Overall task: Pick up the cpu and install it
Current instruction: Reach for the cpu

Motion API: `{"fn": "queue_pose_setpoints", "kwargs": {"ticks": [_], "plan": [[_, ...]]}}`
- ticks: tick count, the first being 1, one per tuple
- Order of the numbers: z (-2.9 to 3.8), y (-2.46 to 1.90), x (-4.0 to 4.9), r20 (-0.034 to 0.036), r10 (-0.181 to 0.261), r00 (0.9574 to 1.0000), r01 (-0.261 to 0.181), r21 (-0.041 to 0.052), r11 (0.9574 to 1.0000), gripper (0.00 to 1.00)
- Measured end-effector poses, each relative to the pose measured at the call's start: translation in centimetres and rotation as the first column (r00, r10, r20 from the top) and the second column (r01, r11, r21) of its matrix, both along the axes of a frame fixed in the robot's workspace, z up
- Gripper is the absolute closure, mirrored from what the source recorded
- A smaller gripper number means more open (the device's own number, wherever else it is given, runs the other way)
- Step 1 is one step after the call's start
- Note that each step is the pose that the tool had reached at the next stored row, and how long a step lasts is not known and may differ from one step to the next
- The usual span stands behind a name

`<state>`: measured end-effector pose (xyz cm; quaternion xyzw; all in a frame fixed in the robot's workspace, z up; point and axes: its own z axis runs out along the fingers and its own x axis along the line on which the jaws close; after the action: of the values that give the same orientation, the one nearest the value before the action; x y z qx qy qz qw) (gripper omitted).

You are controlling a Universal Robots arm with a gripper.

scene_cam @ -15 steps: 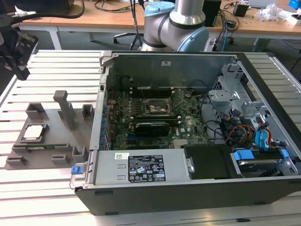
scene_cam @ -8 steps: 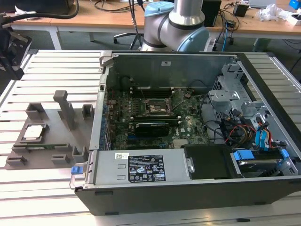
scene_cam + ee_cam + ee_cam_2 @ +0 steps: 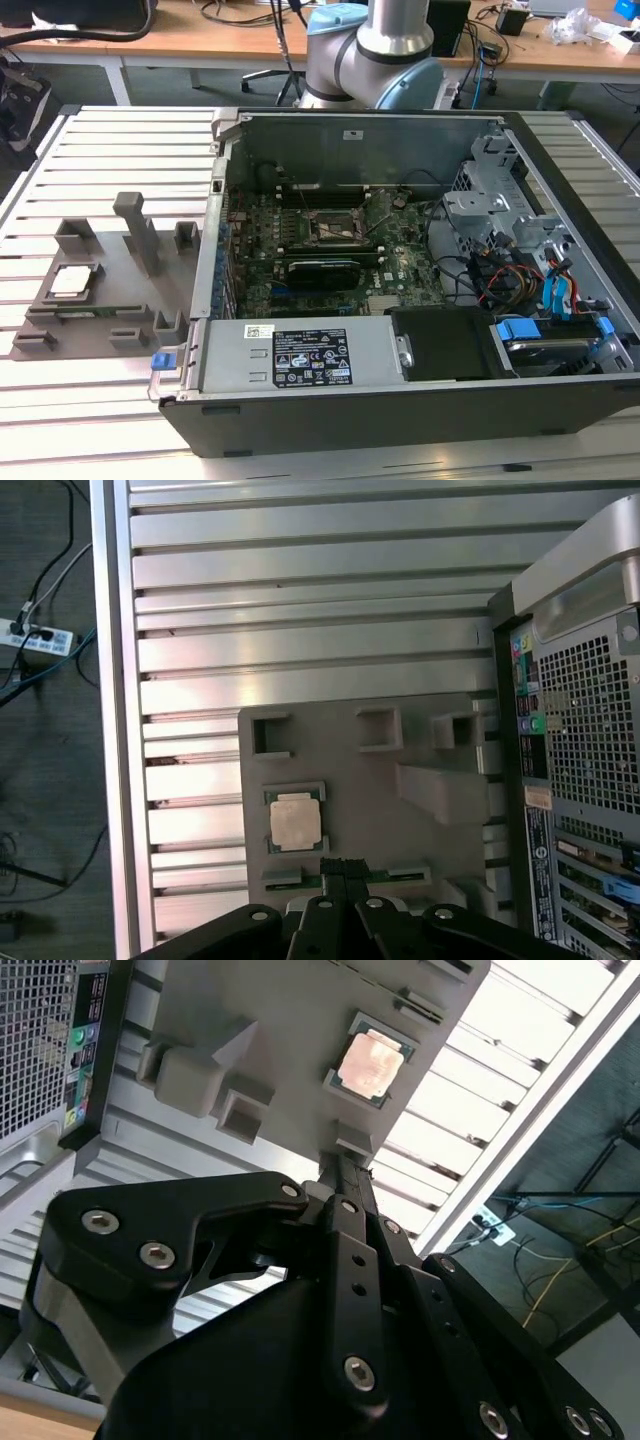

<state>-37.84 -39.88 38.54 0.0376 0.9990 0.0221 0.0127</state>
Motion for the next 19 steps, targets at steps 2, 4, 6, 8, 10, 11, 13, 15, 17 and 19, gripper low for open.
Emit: {"fn": "queue_pose_setpoints", "kwargs": {"ticks": [2,4,6,8,10,11,13,15,17,19], "plan": [[-0.04,0.0,-0.34,0.0,0.0,1.0,0.0,0.0,1.0,0.89],[-0.07,0.0,-0.53,0.0,0.0,1.0,0.0,0.0,1.0,0.89],[-0.09,0.0,-0.67,0.0,0.0,1.0,0.0,0.0,1.0,0.89],[-0.12,0.0,-0.89,0.0,0.0,1.0,0.0,0.0,1.0,0.89],[-0.14,0.0,-1.11,0.0,0.0,1.0,0.0,0.0,1.0,0.89],[-0.15,0.0,-1.24,0.0,0.0,1.0,0.0,0.0,1.0,0.89],[-0.19,0.0,-1.55,0.0,0.0,1.0,0.0,0.0,1.0,0.89],[-0.23,0.0,-1.81,0.0001,0.0,1.0,0.0,0.0,1.0,0.89],[-0.25,0.0,-1.96,0.0,0.0,1.0,0.0,0.0,1.0,0.89],[-0.27,0.0,-2.13,0.0,0.0,1.0,0.0,0.0,1.0,0.89]]}}
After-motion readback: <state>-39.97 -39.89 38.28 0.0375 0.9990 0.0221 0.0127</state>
